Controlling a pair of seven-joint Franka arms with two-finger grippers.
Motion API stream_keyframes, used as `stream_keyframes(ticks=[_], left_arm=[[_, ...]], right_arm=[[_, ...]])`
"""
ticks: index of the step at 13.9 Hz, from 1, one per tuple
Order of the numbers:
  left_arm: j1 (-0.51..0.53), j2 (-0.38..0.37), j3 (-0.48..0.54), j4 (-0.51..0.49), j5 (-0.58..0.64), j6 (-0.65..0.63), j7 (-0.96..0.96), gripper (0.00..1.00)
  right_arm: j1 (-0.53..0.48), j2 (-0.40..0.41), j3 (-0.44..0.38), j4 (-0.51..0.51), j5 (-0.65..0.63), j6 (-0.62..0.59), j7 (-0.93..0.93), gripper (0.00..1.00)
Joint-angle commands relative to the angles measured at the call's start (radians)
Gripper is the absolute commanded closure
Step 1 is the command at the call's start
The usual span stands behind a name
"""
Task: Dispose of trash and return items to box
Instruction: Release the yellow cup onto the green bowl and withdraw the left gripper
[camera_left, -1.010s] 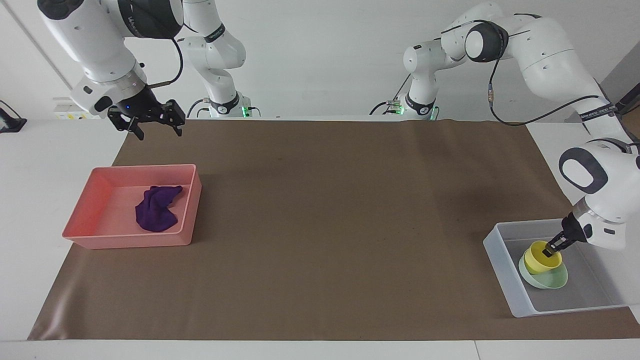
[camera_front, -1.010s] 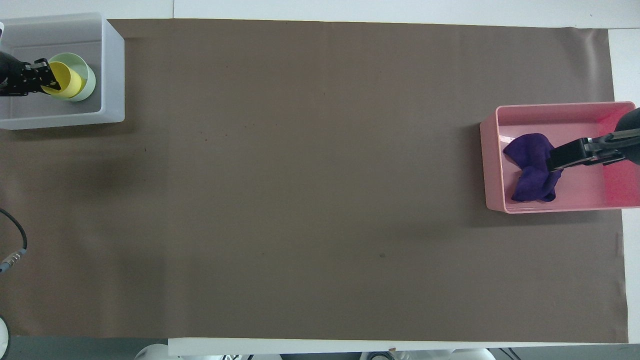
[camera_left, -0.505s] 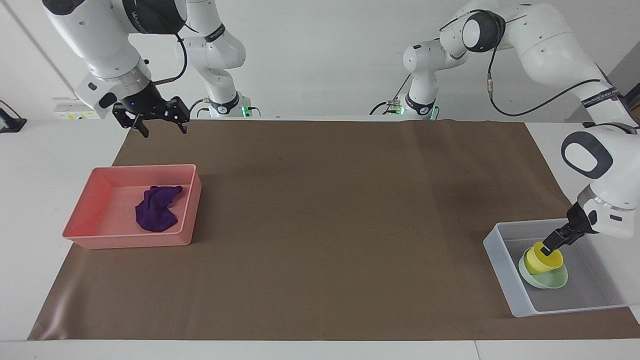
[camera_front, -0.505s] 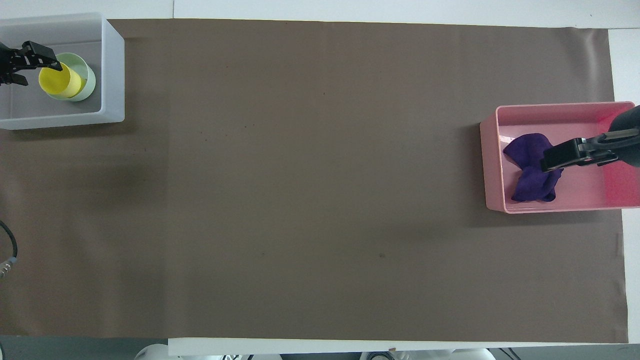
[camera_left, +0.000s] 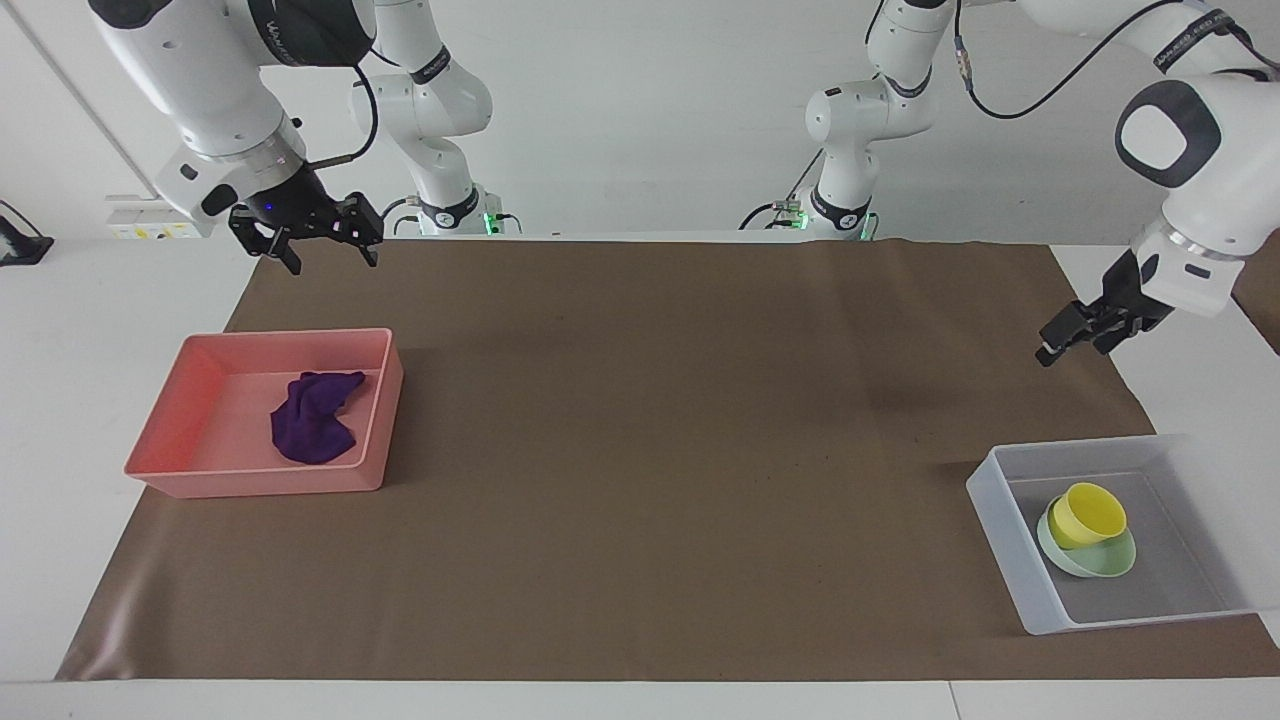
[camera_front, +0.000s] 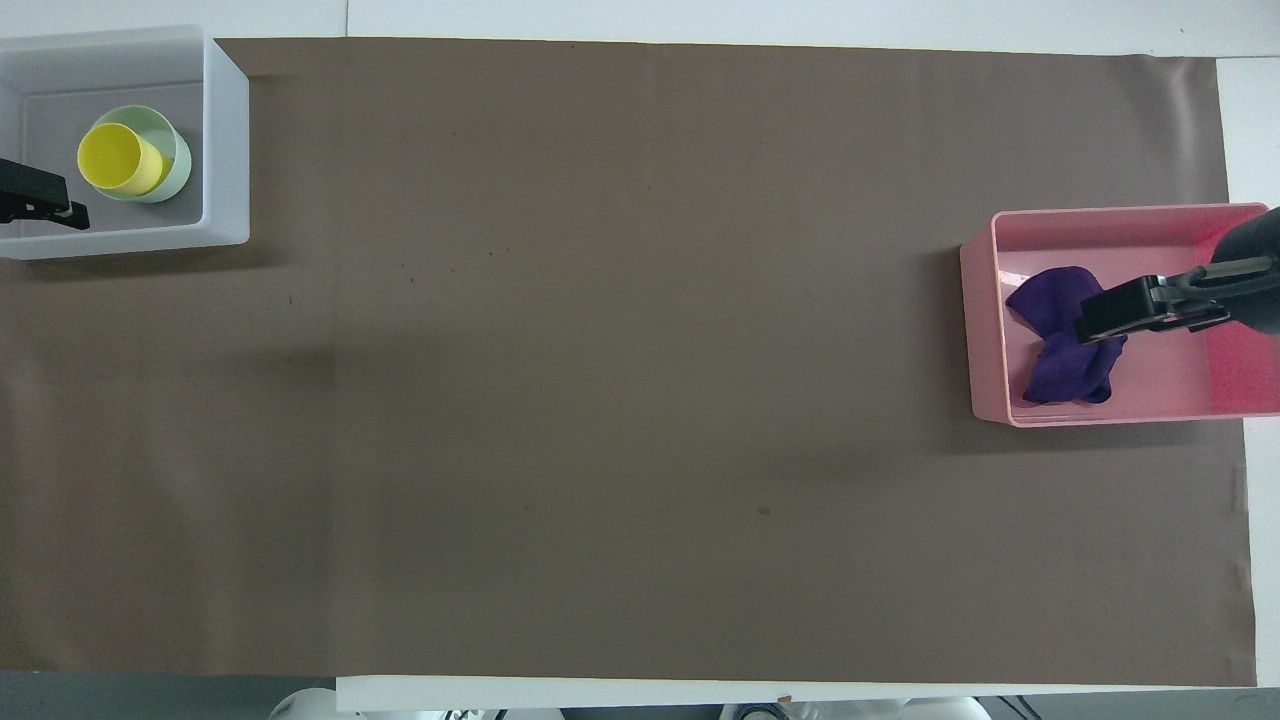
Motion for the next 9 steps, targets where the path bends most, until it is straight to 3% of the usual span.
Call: stream_keyframes(ticks=[1, 4, 9], left_arm=[[-0.065, -0.05, -0.004, 0.007, 0.103, -0.1, 0.026, 0.0], [-0.099, -0.111, -0.01, -0.042, 0.145, -0.147, 0.034, 0.0], [-0.109, -0.091, -0.007, -0.014, 0.084, -0.089, 0.103, 0.0]], right_arm=[[0.011, -0.009, -0.013, -0.007, 0.013, -0.004, 0.01, 0.01], [0.011, -0.011, -0.013, -0.013, 0.012, -0.002, 0.011, 0.01], [0.004, -0.012, -0.013, -0.024, 0.006, 0.005, 0.017, 0.01]])
